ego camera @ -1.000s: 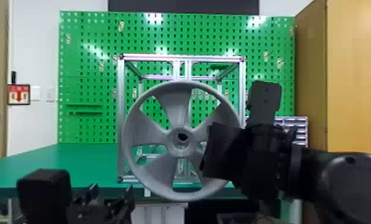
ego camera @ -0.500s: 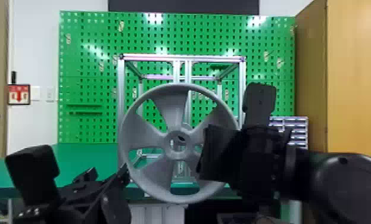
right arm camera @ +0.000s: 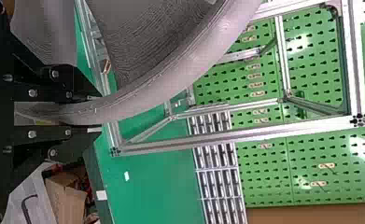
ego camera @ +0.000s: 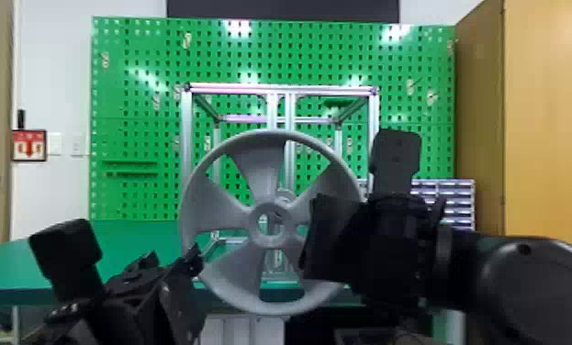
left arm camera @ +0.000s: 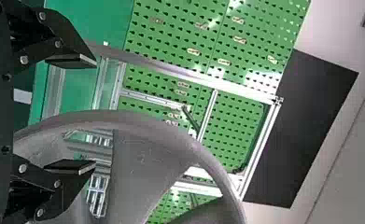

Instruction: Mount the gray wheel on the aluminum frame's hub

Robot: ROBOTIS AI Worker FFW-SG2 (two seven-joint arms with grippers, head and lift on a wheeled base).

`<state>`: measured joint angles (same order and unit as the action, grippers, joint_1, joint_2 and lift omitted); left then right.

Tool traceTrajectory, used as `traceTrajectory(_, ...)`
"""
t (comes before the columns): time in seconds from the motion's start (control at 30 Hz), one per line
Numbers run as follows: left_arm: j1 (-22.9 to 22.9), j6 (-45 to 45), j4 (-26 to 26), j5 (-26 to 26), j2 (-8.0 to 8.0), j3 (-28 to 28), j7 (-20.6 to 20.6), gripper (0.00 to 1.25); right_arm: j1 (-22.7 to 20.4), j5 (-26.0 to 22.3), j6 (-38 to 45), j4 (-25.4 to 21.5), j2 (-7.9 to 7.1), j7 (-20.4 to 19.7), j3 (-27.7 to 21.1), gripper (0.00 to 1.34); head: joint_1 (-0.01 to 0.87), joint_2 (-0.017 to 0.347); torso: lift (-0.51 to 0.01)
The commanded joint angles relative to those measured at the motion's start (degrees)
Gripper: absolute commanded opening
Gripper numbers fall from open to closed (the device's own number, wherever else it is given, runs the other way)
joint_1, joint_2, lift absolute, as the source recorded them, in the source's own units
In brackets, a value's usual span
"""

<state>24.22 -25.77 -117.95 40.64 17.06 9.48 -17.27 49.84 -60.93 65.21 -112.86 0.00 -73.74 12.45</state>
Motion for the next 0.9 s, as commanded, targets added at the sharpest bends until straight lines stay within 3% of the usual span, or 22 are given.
traceTrajectory(0.0,1.36,0.46,2.64,0.49,-0.27,0.1,0.3,0.76,0.0,-0.16,0.0,0.01,0.05,0.0,0.03,0.18,-0.005,0.006,-0.499)
traceTrajectory(0.33,3.47,1.07,7.21,3.12,-1.68,0.27,4.35,0.66,-0.09,-0.16,-0.09,0.01,0.05,0.0,0.29,0.18,-0.005,0.006,-0.499)
traceTrajectory(0.87,4.35,2.13,7.21,1.02,-2.3,1.33,4.26,0.48,0.0,-0.86,-0.09,1.24,0.05,0.09,-0.32,0.18,-0.005,0.006,-0.499)
